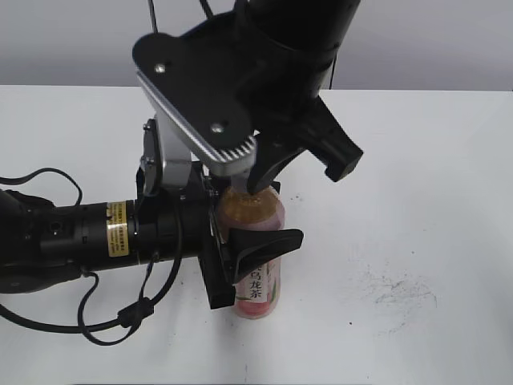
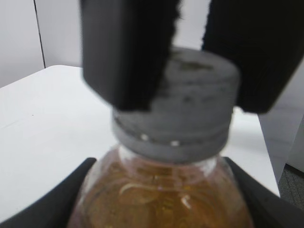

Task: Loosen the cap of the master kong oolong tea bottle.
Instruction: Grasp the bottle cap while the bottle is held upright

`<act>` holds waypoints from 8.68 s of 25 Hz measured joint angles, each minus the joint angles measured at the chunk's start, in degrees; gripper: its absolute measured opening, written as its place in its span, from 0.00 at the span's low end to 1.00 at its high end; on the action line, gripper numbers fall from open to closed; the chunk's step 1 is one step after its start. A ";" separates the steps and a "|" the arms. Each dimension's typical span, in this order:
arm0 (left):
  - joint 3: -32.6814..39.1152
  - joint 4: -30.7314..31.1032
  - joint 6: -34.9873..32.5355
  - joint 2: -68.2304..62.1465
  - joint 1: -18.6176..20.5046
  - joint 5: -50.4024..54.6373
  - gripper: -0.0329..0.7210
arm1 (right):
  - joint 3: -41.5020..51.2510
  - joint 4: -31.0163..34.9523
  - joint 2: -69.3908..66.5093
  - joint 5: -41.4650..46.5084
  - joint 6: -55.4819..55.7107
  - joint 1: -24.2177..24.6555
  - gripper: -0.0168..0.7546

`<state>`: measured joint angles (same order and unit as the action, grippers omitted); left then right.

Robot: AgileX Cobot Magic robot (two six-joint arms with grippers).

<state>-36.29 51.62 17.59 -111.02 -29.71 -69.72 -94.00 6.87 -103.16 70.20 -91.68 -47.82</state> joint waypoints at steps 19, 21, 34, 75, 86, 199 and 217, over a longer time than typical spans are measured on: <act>0.00 0.10 0.06 0.00 0.05 0.00 0.64 | 0.00 -2.81 0.25 -0.07 2.82 -1.77 0.53; 0.00 0.10 0.06 0.00 0.05 0.00 0.64 | 0.00 -2.28 0.25 -0.07 15.12 -1.77 0.55; 0.00 0.18 0.01 0.00 0.05 -0.05 0.64 | 0.00 -3.13 0.18 -0.13 72.55 -0.16 0.54; 0.00 0.30 -0.01 0.00 0.05 -0.11 0.64 | -0.73 -1.16 -0.38 0.98 -46.56 -1.06 0.37; 0.00 0.42 -0.01 0.00 0.05 -0.13 0.64 | -1.80 -4.49 -0.64 -0.02 3.40 -1.39 0.77; 0.00 0.34 0.14 0.00 0.16 0.00 0.64 | 0.21 -3.33 0.75 -0.13 92.64 -0.84 0.70; 0.00 0.34 0.14 0.00 0.16 0.00 0.64 | 0.21 -3.33 -0.21 -0.13 92.11 -0.84 0.61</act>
<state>-36.29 51.97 17.74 -111.02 -29.55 -69.72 -93.79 3.54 -103.37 70.08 0.43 -48.67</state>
